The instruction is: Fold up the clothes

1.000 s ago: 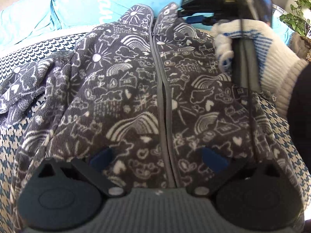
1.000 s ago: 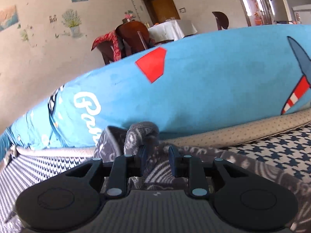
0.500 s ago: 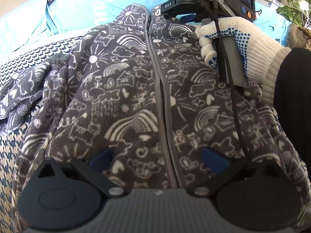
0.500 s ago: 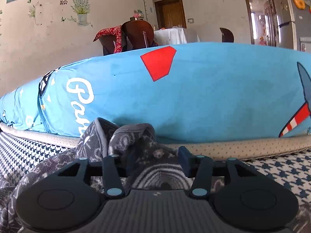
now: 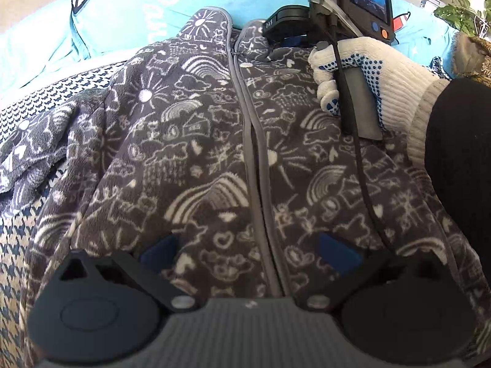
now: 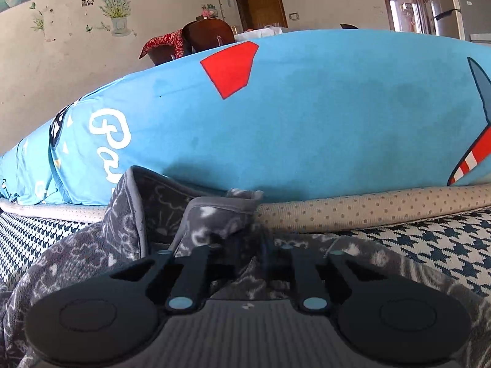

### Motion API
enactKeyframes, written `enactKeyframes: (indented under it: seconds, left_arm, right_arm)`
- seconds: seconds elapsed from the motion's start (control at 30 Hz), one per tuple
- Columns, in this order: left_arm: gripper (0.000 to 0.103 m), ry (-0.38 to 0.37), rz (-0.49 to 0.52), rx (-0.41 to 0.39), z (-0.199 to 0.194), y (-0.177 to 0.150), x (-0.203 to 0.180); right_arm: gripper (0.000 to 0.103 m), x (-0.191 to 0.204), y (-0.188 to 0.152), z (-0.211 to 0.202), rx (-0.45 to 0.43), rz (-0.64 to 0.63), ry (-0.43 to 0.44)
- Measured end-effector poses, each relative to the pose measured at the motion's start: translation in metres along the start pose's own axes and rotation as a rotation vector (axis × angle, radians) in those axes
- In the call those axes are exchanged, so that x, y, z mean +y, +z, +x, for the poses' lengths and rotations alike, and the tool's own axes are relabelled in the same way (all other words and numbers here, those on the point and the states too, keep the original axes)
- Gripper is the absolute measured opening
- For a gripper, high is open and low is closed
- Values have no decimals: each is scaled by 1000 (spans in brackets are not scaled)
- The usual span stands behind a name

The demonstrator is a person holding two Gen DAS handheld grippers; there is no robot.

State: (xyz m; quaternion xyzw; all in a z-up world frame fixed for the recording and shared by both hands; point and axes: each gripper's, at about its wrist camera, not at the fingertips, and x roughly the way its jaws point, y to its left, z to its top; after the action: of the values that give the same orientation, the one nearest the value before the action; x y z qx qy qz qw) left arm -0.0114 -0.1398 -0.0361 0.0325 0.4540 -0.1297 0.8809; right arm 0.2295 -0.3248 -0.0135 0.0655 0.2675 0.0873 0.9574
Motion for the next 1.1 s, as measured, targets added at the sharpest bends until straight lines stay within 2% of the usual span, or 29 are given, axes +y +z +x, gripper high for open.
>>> enactKeyframes:
  seconds: [0.1, 0.2, 0.23, 0.3, 0.4, 0.47, 0.5, 0.57, 0.63, 0.83, 0.93, 0.97, 1.1]
  left_arm:
    - [103, -2, -4, 1, 1, 1, 1]
    - [103, -1, -3, 1, 2, 1, 1]
    - [103, 0, -2, 1, 2, 1, 1]
    - [103, 0, -1, 0, 4, 1, 2]
    - [103, -2, -2, 1, 3, 2, 2]
    - [103, -3, -2, 1, 3, 1, 2]
    - [103, -4, -2, 1, 3, 1, 3]
    - [103, -4, -3, 0, 3, 2, 2]
    - [103, -4, -2, 0, 3, 2, 1]
    - [103, -2, 3, -4, 1, 0, 0]
    - [103, 2, 8, -6, 1, -1, 0]
    - [103, 3, 9, -7, 1, -1, 0]
    - [103, 5, 12, -8, 2, -1, -1]
  right_arm:
    - [3, -4, 5, -8, -60, 32, -95]
    - [3, -20, 13, -16, -115, 121, -207]
    - [3, -26, 14, -16, -113, 160, -202]
    - [4, -38, 15, -16, -88, 237, -116]
    - [8, -42, 16, -19, -101, 307, -5]
    - [20, -40, 19, -20, -119, 349, 61]
    - [23, -38, 21, -20, -121, 354, 76]
    - [38, -32, 26, -18, -126, 363, 105]
    - [44, -27, 30, -16, -128, 368, 129]
    - [44, -18, 22, 8, -48, 327, 90]
    - [29, -19, 16, 14, -29, 327, 89]
    - [20, -19, 15, 15, -28, 322, 92]
    - [16, -9, 16, 11, -58, 216, 61]
